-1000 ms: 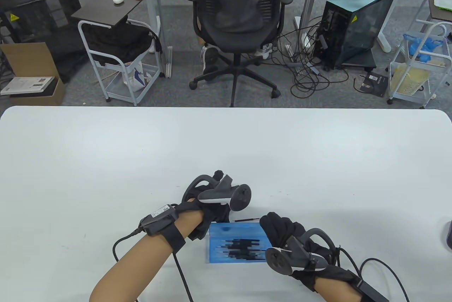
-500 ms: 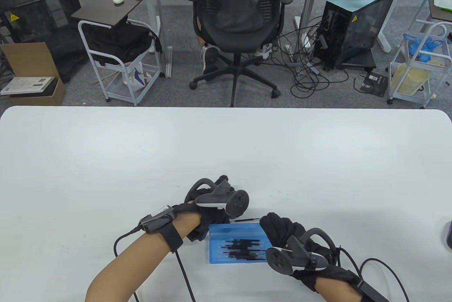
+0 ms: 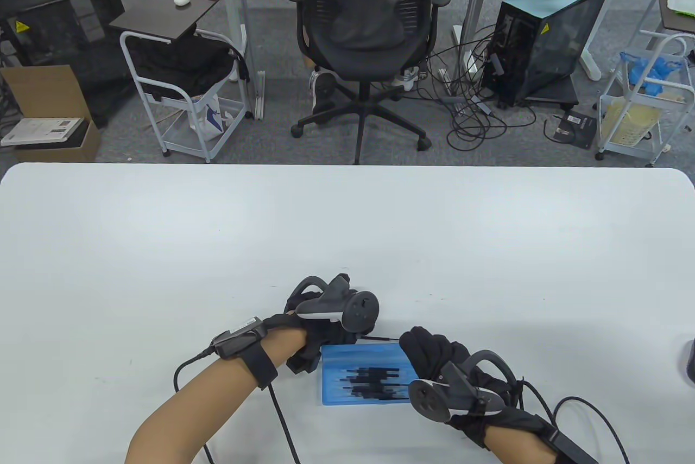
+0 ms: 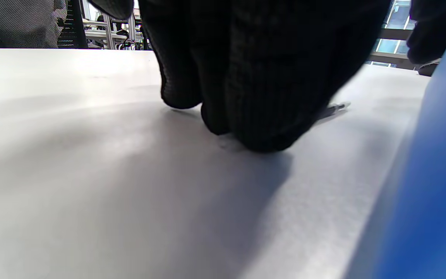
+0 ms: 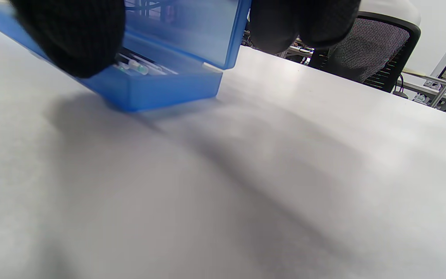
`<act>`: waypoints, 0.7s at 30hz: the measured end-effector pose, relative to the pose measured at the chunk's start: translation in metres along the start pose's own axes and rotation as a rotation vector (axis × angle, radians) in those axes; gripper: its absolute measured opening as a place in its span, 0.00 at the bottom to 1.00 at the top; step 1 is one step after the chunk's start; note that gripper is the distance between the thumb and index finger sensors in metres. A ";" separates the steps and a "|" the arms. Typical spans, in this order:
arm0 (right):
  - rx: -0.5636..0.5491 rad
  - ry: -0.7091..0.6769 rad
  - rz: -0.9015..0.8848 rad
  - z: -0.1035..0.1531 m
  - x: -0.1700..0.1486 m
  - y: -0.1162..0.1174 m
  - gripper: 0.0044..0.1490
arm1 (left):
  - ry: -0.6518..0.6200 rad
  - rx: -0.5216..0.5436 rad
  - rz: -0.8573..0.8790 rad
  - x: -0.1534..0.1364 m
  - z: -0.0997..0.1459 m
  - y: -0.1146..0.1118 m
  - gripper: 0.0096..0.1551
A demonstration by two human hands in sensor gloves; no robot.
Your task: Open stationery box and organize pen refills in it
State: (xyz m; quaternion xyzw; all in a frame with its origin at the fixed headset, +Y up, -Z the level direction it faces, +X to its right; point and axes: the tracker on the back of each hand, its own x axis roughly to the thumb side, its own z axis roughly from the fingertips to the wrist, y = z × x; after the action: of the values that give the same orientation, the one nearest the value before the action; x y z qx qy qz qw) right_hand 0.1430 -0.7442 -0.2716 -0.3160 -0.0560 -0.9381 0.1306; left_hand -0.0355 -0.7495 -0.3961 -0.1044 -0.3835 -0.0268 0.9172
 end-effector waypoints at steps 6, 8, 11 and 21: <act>0.000 0.000 0.003 0.000 0.000 0.000 0.76 | -0.007 0.015 -0.040 0.003 0.001 -0.002 0.33; 0.000 -0.001 0.005 0.000 0.000 0.000 0.76 | -0.006 0.019 -0.038 0.003 0.001 -0.003 0.33; 0.000 -0.001 0.004 0.000 0.000 0.000 0.76 | 0.010 0.010 -0.026 0.000 0.002 -0.002 0.34; 0.001 -0.002 0.003 0.000 0.000 0.000 0.77 | 0.105 0.159 -0.076 -0.006 0.034 0.050 0.34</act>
State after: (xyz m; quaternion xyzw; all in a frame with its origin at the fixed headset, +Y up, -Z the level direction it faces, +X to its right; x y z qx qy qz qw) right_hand 0.1428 -0.7441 -0.2717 -0.3170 -0.0562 -0.9375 0.1322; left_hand -0.0573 -0.6937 -0.3857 -0.0152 -0.3397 -0.0365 0.9397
